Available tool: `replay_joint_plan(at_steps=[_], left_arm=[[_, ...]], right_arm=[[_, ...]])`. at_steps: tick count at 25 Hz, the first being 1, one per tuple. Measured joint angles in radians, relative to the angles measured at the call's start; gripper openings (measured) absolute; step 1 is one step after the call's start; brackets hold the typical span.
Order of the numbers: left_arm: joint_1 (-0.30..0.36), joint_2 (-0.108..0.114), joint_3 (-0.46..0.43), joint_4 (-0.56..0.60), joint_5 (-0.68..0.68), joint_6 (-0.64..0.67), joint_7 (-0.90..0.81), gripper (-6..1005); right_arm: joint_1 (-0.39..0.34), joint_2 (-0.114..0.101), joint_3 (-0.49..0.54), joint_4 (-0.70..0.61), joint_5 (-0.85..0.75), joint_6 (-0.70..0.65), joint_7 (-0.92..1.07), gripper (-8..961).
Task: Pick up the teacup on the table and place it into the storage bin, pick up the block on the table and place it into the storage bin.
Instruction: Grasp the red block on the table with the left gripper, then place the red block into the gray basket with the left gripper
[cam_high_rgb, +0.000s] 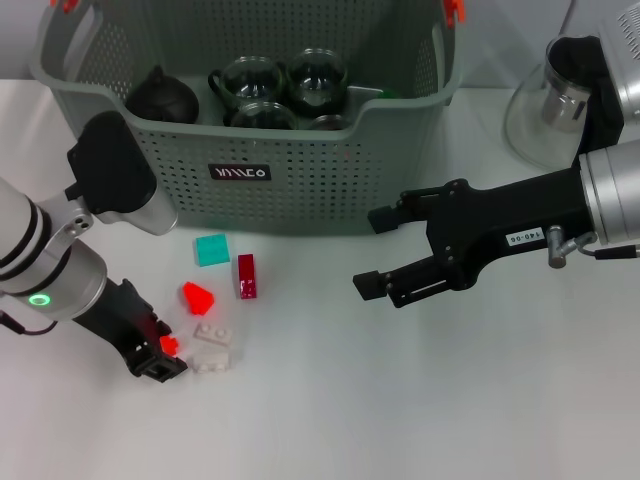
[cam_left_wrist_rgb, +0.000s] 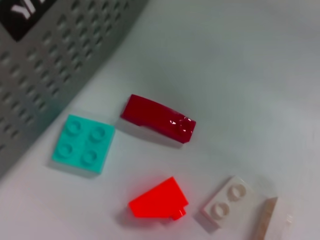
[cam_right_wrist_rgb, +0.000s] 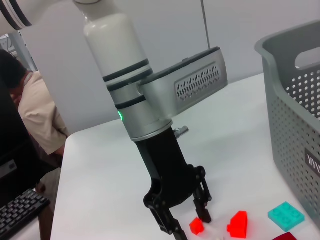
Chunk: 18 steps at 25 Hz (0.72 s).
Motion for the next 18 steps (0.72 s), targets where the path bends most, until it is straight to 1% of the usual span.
replay_joint_plan(at_steps=[3, 8, 11, 15, 16, 17, 18], left_arm=[[-0.007, 0.002, 0.000, -0.013, 0.006, -0.009, -0.014, 540], [-0.008, 0.003, -0.002, -0.012, 0.011, -0.005, -0.018, 303], [-0.009, 0.003, -0.002, -0.004, 0.012, -0.001, -0.019, 273], [-0.002, 0.003, -0.035, 0.065, -0.015, 0.042, -0.015, 232], [-0.002, 0.004, -0.058, 0.086, -0.026, 0.059, -0.015, 222], [-0.008, 0.008, -0.136, 0.132, -0.068, 0.108, -0.014, 212], [-0.008, 0.008, -0.136, 0.132, -0.068, 0.108, -0.014, 202]], right_arm=[[0.000, 0.001, 0.000, 0.000, 0.001, 0.000, 0.000, 947], [-0.004, 0.001, 0.000, 0.000, 0.006, 0.000, 0.000, 947], [-0.006, 0.002, 0.007, 0.000, 0.005, 0.000, -0.001, 947], [-0.010, 0.003, 0.015, 0.003, 0.003, -0.001, -0.007, 947], [-0.010, 0.003, 0.018, 0.005, 0.003, -0.005, -0.007, 947], [-0.010, 0.002, 0.021, 0.008, 0.002, -0.011, -0.008, 947], [-0.010, 0.001, 0.023, 0.011, 0.002, -0.018, -0.008, 947]])
